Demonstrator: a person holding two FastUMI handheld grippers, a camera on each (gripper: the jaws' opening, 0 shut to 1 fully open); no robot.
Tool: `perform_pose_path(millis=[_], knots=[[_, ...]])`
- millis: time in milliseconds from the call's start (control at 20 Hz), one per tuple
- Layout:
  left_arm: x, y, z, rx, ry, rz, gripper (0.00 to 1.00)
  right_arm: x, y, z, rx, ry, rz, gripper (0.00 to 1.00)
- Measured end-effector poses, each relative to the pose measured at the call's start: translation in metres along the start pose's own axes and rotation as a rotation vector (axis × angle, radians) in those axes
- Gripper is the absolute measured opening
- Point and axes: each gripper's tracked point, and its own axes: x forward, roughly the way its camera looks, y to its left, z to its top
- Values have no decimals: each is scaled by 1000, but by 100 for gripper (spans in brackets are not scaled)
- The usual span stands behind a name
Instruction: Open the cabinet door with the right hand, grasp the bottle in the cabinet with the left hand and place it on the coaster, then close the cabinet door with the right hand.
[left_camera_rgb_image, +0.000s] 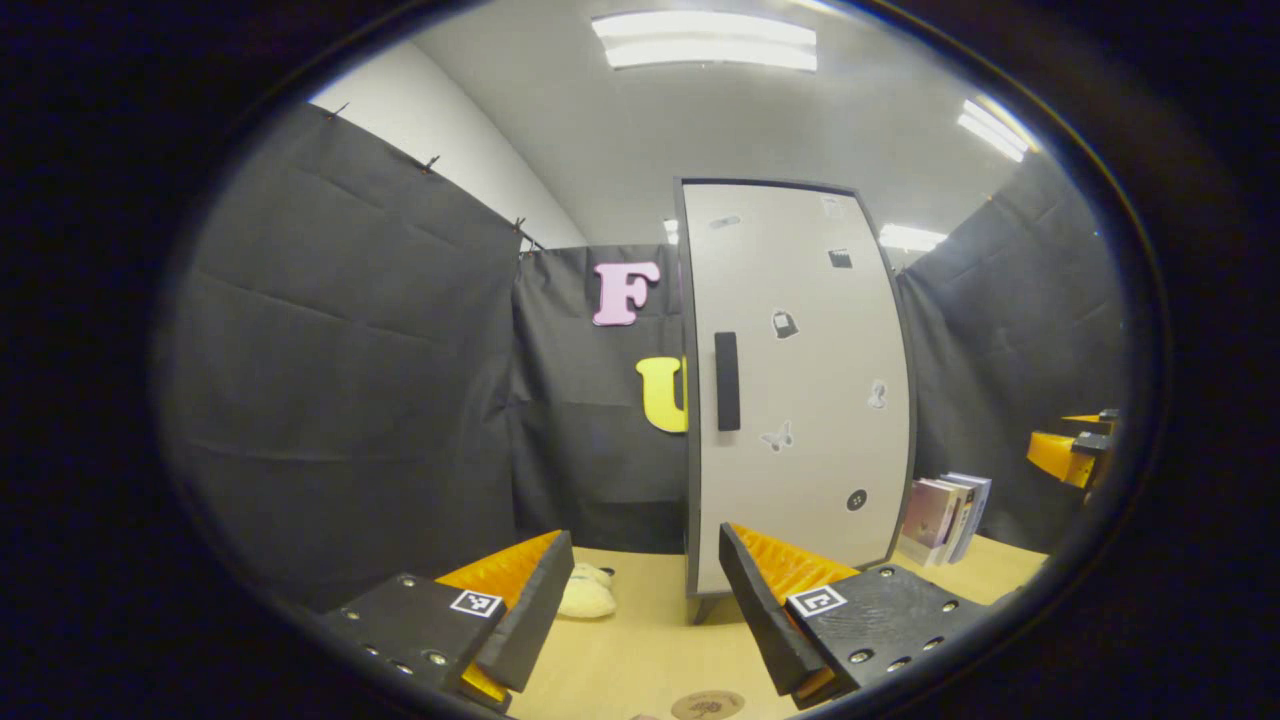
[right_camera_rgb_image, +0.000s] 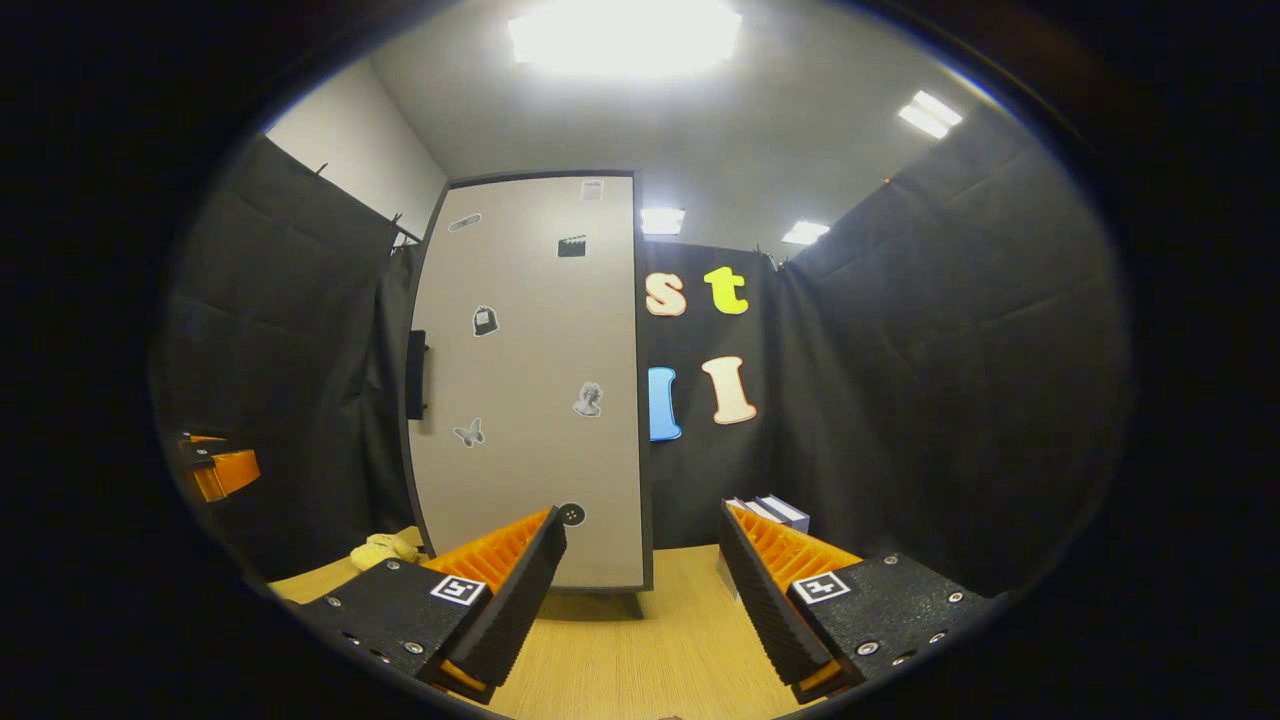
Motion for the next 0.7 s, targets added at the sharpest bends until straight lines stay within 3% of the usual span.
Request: perform_pose_path(millis=[50, 200, 350, 700], knots=[[0, 0, 0, 1, 0, 2, 87, 1, 1, 0, 1, 2, 2, 95], [1, 5, -1, 6, 4, 15, 92, 3, 2, -5, -4, 17, 0, 95], [-1, 8, 2, 3, 0, 24, 87, 6, 6, -5, -6, 18, 10, 95], [-7, 24, 9, 18, -11, 53, 92, 25, 25, 3, 8, 7, 52, 95]])
